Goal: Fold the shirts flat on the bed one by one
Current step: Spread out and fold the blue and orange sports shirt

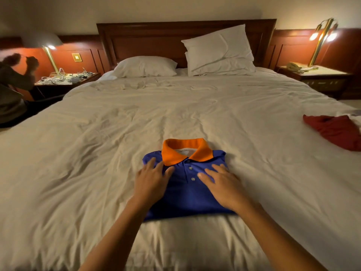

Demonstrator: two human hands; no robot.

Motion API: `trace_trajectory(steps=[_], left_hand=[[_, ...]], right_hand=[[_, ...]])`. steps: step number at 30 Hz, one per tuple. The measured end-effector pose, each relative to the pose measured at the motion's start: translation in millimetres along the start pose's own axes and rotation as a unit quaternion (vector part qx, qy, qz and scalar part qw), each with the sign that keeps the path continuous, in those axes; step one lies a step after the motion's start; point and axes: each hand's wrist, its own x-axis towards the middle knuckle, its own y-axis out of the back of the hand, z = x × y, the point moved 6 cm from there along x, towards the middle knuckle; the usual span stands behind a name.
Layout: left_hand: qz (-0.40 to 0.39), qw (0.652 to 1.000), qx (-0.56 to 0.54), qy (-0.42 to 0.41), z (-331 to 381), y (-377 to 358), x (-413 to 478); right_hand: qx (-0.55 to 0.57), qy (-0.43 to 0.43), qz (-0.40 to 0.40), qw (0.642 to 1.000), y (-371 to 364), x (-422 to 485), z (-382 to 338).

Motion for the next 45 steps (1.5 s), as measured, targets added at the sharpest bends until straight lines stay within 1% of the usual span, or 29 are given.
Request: trace_trajectory(steps=[1, 2, 3, 5, 7, 10, 12, 14, 16, 18, 19, 21, 23, 25, 27, 29, 30, 32, 36, 39, 42, 45], left_hand=[[-0.039, 0.999, -0.016, -0.001, 7, -13, 7], [-0.066, 0.998, -0.02, 0.01, 9, -25, 11], [-0.076, 0.996, -0.029, 0.028, 6, -35, 15], [-0.065, 0.994, -0.057, 0.062, -5, -45, 24], [-0.056, 0.994, -0.06, 0.071, -14, -51, 35], [-0.049, 0.996, -0.039, 0.066, -25, -54, 53], [-0.024, 0.998, -0.037, 0.053, -32, -52, 65], [0.043, 0.997, -0.055, 0.041, -41, -45, 76], [0.099, 0.993, -0.052, 0.03, -47, -36, 87], [0.109, 0.991, -0.071, 0.03, -49, -33, 97], [0.103, 0.988, -0.11, 0.037, -50, -33, 102], [0.068, 0.972, -0.22, 0.054, -52, -34, 112], [0.007, 0.962, -0.27, 0.039, -50, -34, 123], [-0.059, 0.954, -0.294, 0.023, -49, -33, 134], [-0.139, 0.943, -0.303, 0.016, -49, -35, 143], [-0.21, 0.935, -0.284, 0.001, -47, -40, 150], [-0.231, 0.933, -0.277, -0.005, -44, -41, 152], [-0.256, 0.928, -0.271, -0.016, -42, -43, 155], [-0.259, 0.918, -0.3, -0.026, -42, -36, 155], [-0.246, 0.903, -0.35, -0.034, -36, -6, 149], [-0.196, 0.906, -0.372, -0.045, -29, 59, 148], [-0.139, 0.908, -0.389, -0.067, -25, 151, 151]], right_hand=[[-0.021, -0.009, -0.05, 0.998, -14, 12, -3], [-0.036, -0.027, -0.081, 0.996, -25, 21, -2], [-0.043, -0.048, -0.087, 0.994, -33, 28, 2], [-0.035, -0.074, -0.057, 0.995, -39, 43, 11], [-0.023, -0.087, -0.035, 0.995, -41, 55, 17], [-0.071, -0.091, -0.033, 0.993, -43, 71, 22], [-0.055, -0.118, 0.019, 0.991, -39, 80, 28], [0.001, -0.145, 0.104, 0.984, -30, 90, 34], [0.049, -0.152, 0.182, 0.97, -22, 101, 39], [0.104, -0.154, 0.216, 0.958, -18, 112, 46], [0.12, -0.145, 0.212, 0.959, -19, 116, 48], [0.145, -0.115, 0.177, 0.967, -23, 128, 52], [0.205, -0.087, 0.109, 0.969, -23, 138, 55], [0.239, -0.076, 0.028, 0.968, -17, 148, 59], [0.221, -0.058, -0.058, 0.972, -10, 158, 59], [0.196, -0.038, -0.135, 0.97, -8, 163, 57], [0.184, -0.029, -0.165, 0.969, -8, 166, 56], [0.168, -0.019, -0.199, 0.965, -10, 172, 55], [0.165, -0.015, -0.232, 0.958, -7, 176, 48], [0.191, -0.006, -0.204, 0.96, 23, 174, 31], [0.211, 0.012, -0.162, 0.964, 83, 173, 1], [0.194, 0.038, -0.122, 0.973, 164, 175, -47]])
